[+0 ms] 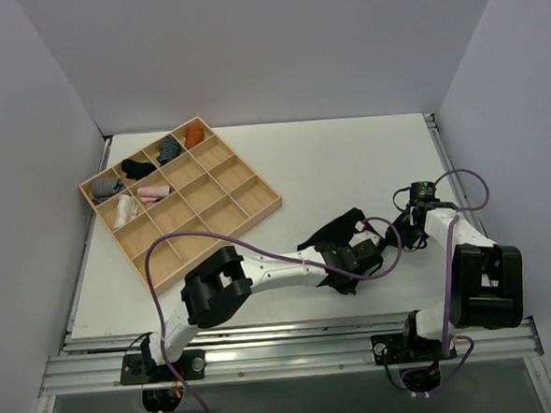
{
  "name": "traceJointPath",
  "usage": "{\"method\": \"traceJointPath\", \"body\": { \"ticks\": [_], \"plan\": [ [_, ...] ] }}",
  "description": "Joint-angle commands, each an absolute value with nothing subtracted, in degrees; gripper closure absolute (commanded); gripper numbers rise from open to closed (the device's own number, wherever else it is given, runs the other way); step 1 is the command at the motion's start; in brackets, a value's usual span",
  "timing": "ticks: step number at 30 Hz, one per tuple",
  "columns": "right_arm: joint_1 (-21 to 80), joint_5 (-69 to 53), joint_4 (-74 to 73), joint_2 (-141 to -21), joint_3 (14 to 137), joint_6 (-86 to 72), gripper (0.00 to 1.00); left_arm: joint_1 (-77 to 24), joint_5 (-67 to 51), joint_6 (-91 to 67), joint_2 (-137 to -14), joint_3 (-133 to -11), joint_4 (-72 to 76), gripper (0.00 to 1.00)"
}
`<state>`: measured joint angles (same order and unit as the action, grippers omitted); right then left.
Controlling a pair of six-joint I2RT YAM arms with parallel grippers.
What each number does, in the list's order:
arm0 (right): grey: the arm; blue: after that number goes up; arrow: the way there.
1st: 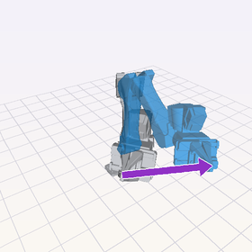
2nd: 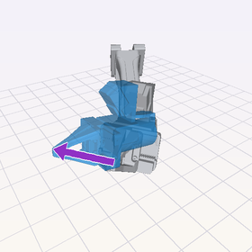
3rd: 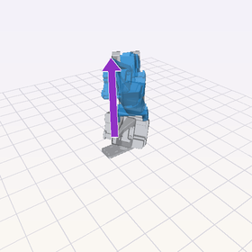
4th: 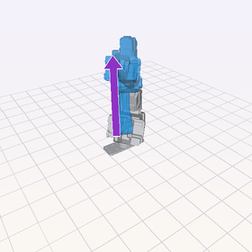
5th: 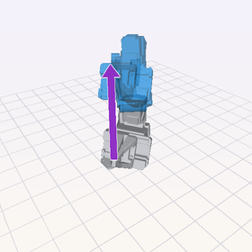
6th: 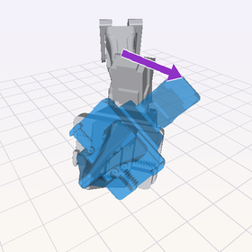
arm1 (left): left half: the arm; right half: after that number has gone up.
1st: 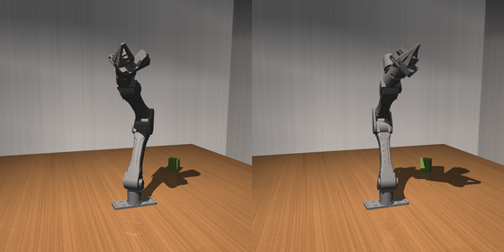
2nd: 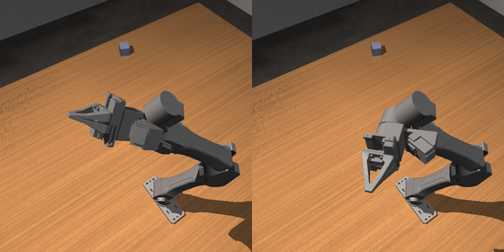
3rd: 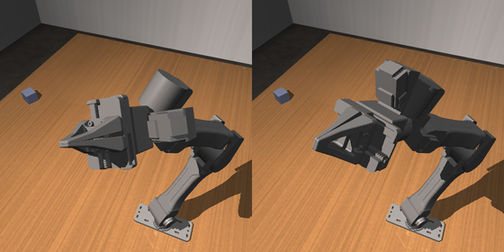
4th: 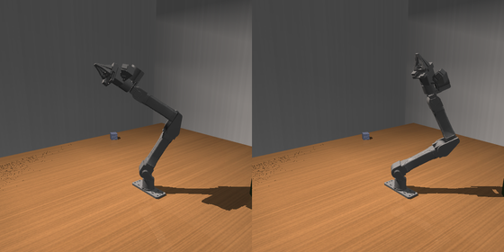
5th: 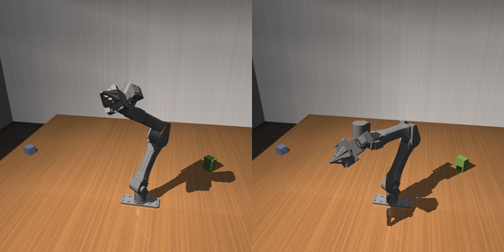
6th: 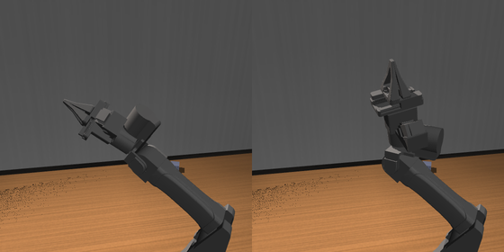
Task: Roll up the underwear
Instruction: Fold the underwear
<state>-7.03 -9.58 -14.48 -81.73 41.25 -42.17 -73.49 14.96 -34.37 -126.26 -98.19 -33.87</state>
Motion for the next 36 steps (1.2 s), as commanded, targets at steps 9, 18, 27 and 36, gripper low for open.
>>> {"method": "traceJointPath", "body": {
  "ticks": [9, 18, 27, 36],
  "plan": [
    [-7.3, 5.0, -32.2, -78.1, 48.9, -37.0, 1.00, -70.0, -14.5, -43.9, -108.6, -82.4, -16.1, 0.98],
    [-6.6, 5.2, -36.6, -76.2, 51.4, -34.5, 1.00, -63.3, -23.5, -48.5, -104.0, -71.2, -5.6, 0.98],
    [3.2, 7.7, -38.9, -82.4, 59.3, -39.8, 1.00, -58.2, -30.8, -48.2, -107.0, -68.8, -1.5, 0.98],
    [8.3, 10.4, -41.2, -92.8, 68.0, -41.1, 1.00, -55.0, -33.7, -47.5, -109.8, -67.6, 1.6, 0.98]
  ]
}}
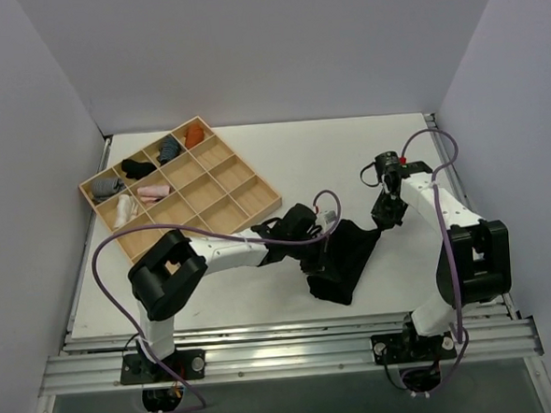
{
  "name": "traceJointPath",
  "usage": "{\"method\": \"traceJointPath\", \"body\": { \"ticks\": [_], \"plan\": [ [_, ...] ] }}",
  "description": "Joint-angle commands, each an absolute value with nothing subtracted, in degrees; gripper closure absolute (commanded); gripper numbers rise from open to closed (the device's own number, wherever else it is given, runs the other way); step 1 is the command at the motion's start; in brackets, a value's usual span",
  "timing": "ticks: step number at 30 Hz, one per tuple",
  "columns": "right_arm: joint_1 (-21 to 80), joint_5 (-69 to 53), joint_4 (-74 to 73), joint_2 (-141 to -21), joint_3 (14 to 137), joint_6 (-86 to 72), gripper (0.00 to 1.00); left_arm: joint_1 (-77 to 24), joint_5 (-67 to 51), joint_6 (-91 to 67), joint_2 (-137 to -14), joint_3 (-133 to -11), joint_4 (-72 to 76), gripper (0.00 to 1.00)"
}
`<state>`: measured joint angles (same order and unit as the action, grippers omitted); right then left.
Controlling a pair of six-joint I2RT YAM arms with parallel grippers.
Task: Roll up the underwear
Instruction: Fold the underwear
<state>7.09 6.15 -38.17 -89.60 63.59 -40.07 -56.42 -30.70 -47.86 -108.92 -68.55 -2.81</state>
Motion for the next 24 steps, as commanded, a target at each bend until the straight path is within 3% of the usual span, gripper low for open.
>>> {"method": "traceJointPath", "body": {
  "ticks": [1, 14, 24],
  "plan": [
    [8.9, 10.7, -41.7, -94.0, 69.2, -41.1, 1.00, -54.4, -34.5, -47.5, -110.1, -67.2, 2.2, 0.98],
    [13.0, 10.4, -43.7, -101.4, 78.7, -42.1, 1.00, -53.1, -37.2, -48.3, -111.0, -62.2, 9.5, 0.97],
    [16.3, 10.3, -42.8, -103.3, 80.8, -43.7, 1.00, -52.7, -37.7, -48.1, -110.1, -60.4, 10.2, 0.91]
  ]
}}
